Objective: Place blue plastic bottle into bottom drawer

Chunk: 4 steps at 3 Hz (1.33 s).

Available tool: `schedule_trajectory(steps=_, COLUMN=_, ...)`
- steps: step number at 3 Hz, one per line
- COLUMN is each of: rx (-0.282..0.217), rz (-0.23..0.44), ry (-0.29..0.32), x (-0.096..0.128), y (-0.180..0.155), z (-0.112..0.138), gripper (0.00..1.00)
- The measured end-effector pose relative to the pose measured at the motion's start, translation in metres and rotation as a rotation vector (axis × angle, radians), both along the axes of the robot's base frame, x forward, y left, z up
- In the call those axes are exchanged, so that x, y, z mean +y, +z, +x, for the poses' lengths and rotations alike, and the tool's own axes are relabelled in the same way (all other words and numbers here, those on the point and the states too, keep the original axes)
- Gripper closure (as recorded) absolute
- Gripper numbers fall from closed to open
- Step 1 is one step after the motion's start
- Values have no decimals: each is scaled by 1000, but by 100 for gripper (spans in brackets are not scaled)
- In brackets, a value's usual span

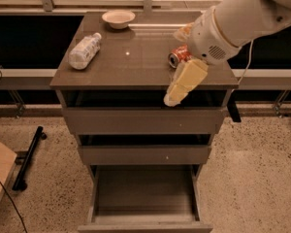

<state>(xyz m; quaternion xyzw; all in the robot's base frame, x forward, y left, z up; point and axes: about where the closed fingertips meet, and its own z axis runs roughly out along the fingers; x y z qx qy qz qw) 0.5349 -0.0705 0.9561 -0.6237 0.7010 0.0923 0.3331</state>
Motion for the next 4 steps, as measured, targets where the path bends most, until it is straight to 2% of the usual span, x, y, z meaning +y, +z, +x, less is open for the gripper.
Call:
schedule_trajectory(steps=1, rx=-3, rz=3, ry=47, x=39, y=-4, z=27, gripper=0)
schedule_trajectory(steps=3, rx=-8, rz=25, ry=39, x=47, y=-7, z=30, gripper=0)
schedule_trajectory(steps=4, rx=-6, rz=99, ry=11, x=71, y=-18, z=49, gripper=0)
